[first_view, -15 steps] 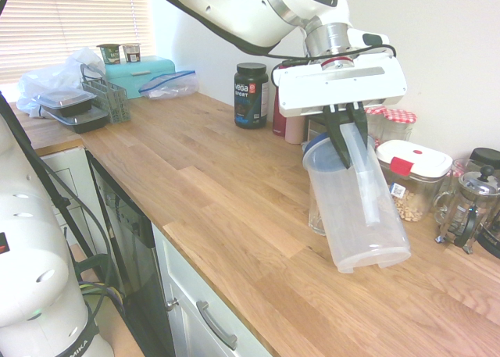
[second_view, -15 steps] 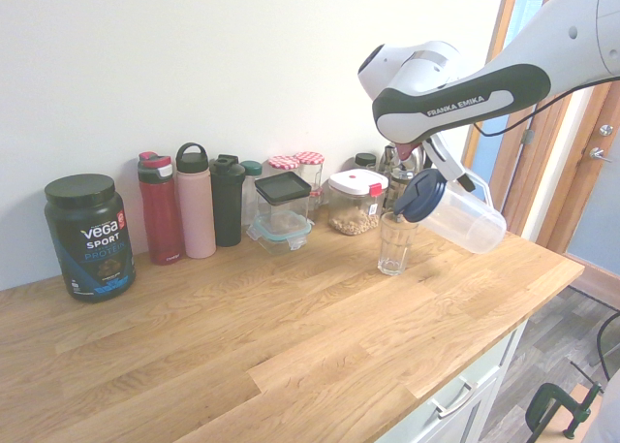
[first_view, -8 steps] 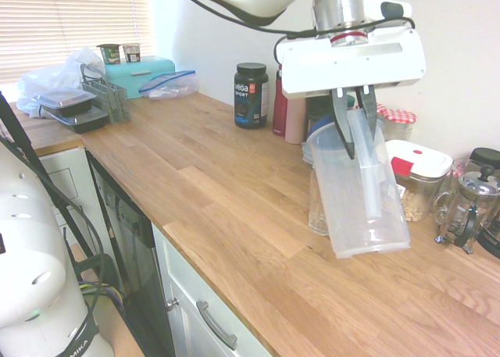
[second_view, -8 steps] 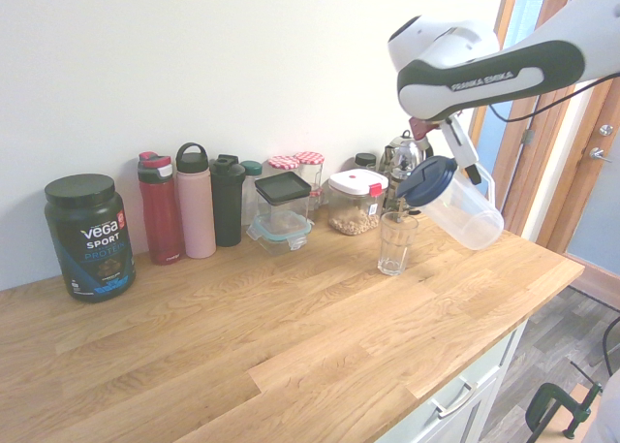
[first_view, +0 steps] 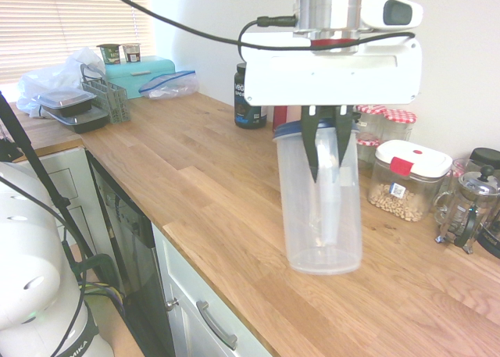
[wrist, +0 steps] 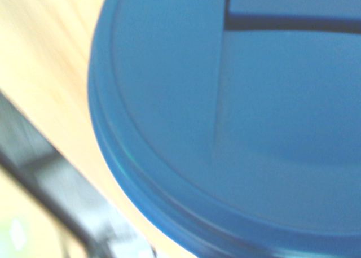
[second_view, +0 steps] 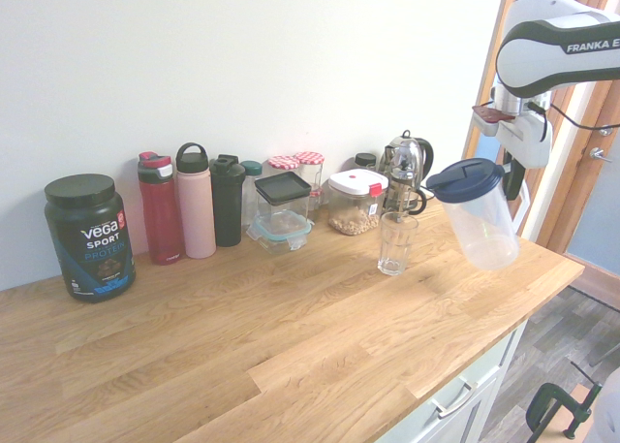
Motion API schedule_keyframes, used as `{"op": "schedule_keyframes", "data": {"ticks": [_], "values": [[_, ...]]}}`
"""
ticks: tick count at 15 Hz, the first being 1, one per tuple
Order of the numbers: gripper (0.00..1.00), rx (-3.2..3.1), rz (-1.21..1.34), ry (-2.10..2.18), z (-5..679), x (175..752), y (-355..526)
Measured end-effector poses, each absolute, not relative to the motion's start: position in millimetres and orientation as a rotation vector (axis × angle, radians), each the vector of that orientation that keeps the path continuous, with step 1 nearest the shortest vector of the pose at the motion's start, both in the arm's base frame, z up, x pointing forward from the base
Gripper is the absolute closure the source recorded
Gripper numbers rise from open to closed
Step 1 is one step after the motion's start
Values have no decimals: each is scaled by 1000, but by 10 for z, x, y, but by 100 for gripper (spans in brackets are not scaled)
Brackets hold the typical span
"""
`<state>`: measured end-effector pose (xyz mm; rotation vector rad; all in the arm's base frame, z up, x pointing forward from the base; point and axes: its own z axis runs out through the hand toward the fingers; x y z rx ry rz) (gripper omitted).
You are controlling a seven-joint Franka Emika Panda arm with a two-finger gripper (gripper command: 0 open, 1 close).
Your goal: Pour me some water
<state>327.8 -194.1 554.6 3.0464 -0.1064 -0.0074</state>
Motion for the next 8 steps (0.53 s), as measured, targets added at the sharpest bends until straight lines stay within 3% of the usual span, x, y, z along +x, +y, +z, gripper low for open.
{"op": "schedule_keyframes", "data": {"ticks": [8], "values": [[100,3219,262,-571,5281,2706,-475]]}}
